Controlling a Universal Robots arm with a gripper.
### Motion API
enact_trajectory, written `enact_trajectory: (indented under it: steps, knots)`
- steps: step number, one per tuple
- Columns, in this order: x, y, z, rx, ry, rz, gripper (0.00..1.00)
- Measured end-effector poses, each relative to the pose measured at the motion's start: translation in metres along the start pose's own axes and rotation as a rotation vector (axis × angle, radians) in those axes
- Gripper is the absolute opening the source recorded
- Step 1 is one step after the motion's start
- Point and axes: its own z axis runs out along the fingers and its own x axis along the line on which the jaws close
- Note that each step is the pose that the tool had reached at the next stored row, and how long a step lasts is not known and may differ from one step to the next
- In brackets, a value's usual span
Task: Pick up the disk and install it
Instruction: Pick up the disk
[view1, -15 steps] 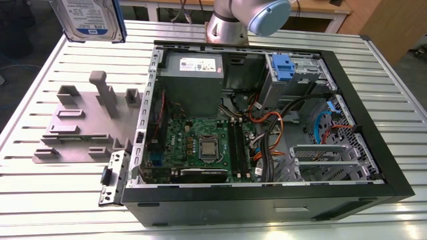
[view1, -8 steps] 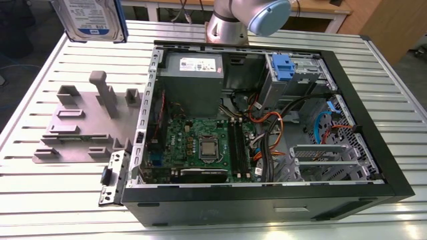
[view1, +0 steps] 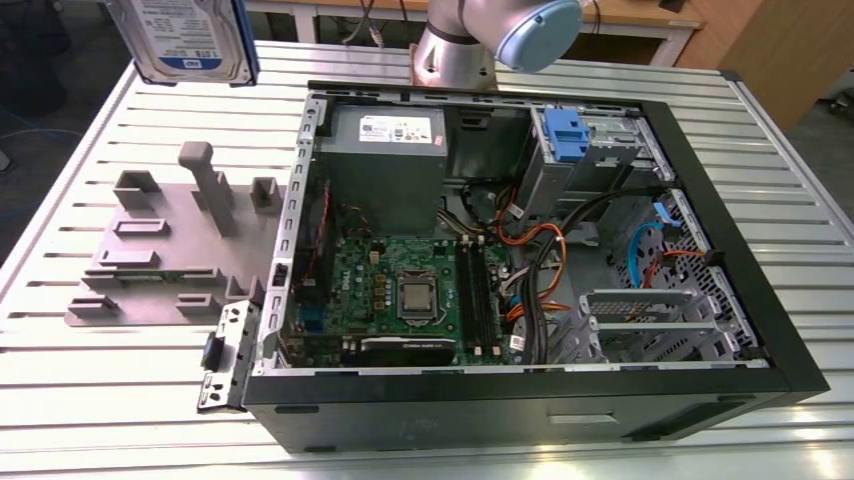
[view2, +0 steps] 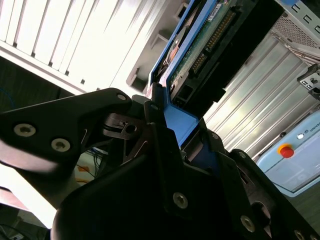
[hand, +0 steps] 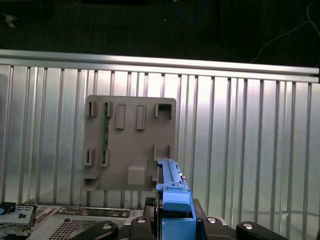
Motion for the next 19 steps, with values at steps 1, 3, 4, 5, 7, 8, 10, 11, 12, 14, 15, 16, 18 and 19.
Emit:
enact_trajectory:
  steps: [1, 3, 4, 5, 7, 8, 10, 11, 12, 14, 15, 16, 18, 19]
  knots:
    - [0.0000, -0.0005, 0.0000, 0.0000, 0.0000, 0.000, 0.36]
    - [0.0001, -0.0015, 0.0000, 0.0000, 0.0000, -0.001, 0.36]
    - [0.0001, -0.0021, 0.0000, 0.0000, -0.0001, -0.001, 0.36]
    - [0.0001, -0.0027, 0.0000, 0.0000, -0.0001, -0.001, 0.36]
    - [0.0002, -0.0042, 0.0000, -0.0001, -0.0001, -0.001, 0.36]
    - [0.0002, -0.0050, 0.0000, 0.0000, -0.0001, -0.002, 0.36]
    - [0.0002, -0.0063, 0.0000, 0.0000, -0.0001, -0.002, 0.36]
    - [0.0003, -0.0070, 0.0000, 0.0000, -0.0001, -0.002, 0.36]
    - [0.0003, -0.0077, -0.0001, -0.0001, -0.0001, -0.002, 0.36]
    - [0.0004, -0.0091, 0.0000, 0.0000, -0.0002, -0.003, 0.36]
    - [0.0004, -0.0098, 0.0000, 0.0000, -0.0002, -0.003, 0.36]
    - [0.0004, -0.0105, 0.0000, 0.0000, -0.0001, -0.003, 0.36]
    - [0.0005, -0.0120, -0.0001, -0.0001, -0.0001, -0.003, 0.36]
    - [0.0005, -0.0128, -0.0001, -0.0001, -0.0001, -0.004, 0.36]
